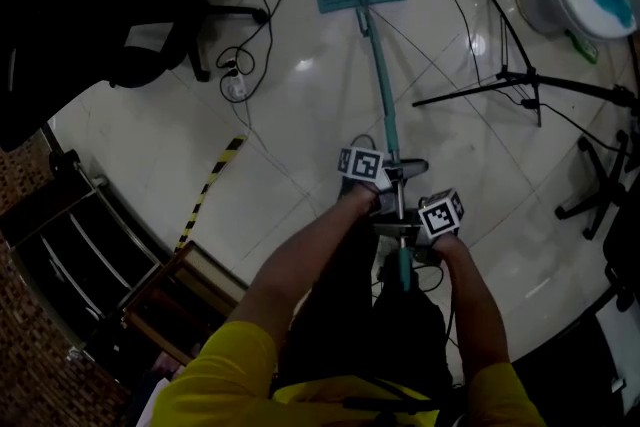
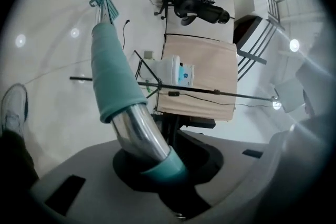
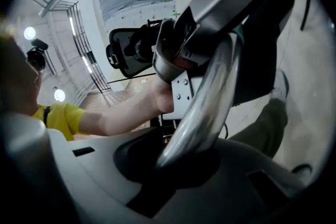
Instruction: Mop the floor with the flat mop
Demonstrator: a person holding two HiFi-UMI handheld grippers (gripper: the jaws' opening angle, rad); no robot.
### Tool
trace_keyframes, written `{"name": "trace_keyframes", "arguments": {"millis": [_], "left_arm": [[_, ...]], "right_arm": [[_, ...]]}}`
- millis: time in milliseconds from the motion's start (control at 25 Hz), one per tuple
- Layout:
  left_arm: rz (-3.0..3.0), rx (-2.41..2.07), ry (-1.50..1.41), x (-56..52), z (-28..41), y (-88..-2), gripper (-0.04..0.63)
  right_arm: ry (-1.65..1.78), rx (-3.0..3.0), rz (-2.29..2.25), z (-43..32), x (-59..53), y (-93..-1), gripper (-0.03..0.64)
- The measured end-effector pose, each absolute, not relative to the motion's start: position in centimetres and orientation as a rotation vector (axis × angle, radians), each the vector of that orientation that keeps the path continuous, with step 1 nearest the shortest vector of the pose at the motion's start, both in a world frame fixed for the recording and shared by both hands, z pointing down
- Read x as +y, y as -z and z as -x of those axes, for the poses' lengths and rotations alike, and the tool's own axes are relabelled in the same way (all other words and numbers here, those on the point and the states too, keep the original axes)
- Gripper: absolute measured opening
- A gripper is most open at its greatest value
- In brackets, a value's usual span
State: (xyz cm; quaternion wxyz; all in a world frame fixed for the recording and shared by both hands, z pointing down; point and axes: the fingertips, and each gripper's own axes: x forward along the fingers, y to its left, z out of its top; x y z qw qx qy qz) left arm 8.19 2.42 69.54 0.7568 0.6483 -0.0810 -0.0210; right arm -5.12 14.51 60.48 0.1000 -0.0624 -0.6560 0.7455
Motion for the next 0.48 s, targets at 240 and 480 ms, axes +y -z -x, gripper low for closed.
{"name": "trace_keyframes", "arguments": {"millis": [240, 480], "left_arm": [[-1.414, -0.235, 0.031, -7.6, -5.3, -72.6, 0.101], [-1.367, -0.204, -0.045, 4.5, -8.3, -68.8, 0.104]], "right_arm": [[-2.29, -2.035, 0.065, 7.3, 4.2, -63.3, 0.077], [-2.291, -1.91, 0.158, 5.0, 15.8, -58.2, 0.078]]}}
